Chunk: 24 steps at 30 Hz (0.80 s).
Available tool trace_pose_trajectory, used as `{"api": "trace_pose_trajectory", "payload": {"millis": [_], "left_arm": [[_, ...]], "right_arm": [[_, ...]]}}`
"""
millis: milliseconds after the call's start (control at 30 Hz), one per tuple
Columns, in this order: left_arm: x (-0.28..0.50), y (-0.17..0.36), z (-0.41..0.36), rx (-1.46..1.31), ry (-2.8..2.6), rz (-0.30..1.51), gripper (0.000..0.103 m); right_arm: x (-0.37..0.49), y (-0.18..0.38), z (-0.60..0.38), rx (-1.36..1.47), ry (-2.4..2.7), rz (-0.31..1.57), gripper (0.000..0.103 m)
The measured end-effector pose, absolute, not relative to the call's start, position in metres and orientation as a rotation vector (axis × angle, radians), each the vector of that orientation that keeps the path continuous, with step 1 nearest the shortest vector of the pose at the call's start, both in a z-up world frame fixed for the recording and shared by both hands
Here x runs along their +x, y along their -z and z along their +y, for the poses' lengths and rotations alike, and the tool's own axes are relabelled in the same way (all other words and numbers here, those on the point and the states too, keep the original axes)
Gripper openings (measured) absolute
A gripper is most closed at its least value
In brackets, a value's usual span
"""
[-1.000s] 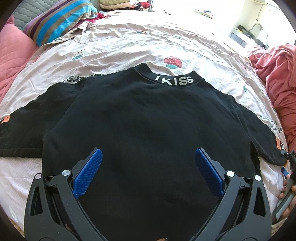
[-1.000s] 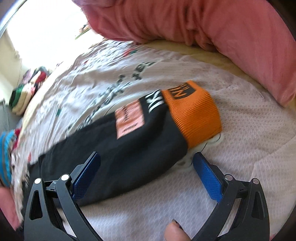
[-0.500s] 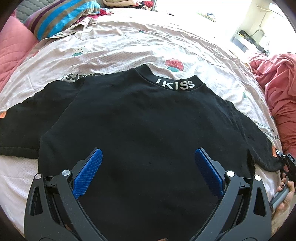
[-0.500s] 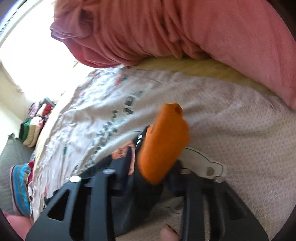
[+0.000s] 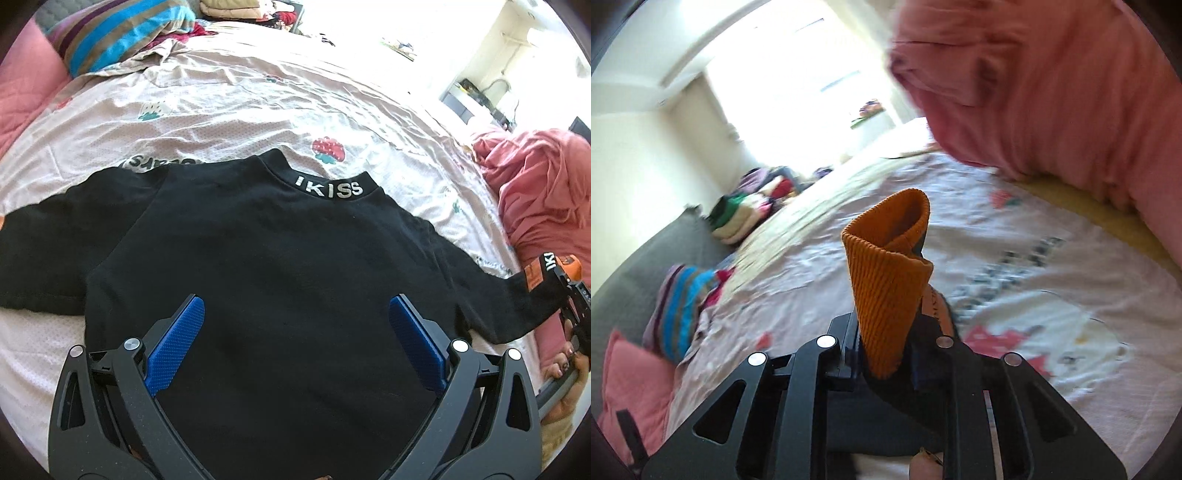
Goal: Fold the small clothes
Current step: 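Lift the cuff with the right gripper toward the left gripper while the left gripper grasps it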
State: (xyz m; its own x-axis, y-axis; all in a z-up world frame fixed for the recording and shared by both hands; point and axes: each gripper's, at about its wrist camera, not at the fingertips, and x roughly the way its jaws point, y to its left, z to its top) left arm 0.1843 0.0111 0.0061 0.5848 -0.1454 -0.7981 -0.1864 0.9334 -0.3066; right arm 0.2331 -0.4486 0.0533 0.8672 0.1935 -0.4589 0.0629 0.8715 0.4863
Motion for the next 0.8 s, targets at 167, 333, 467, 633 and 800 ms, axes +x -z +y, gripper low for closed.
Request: {"api": "trace_pose_trajectory", "payload": {"millis": [167,333,467,633,800], "left_arm": [[0.176,-0.013,0.027,-0.402,-0.049,0.925,0.094],[0.167,-0.014,0.046,-0.454,-0.050,0.910,0.094],[0.163,-0.013,0.060,-0.470,-0.057,0.910,0.094],[0.157,-0.008,0.077,-0.523,-0.055,0.901,0.094],[0.152,-0.001,0.097,-0.603,-0.058,0.889,0.094]], "right_arm": [[0.238,-0.071,-0.399,0.453,-0.182,0.525,0.017],[0.234,-0.077,-0.352,0.412,-0.270,0.537,0.017],[0.236,-0.077,-0.313,0.378,-0.333,0.565,0.017],[0.234,-0.073,-0.267,0.326,-0.396,0.594,0.017],[0.235,-0.060,-0.225,0.279,-0.456,0.643,0.017]]}}
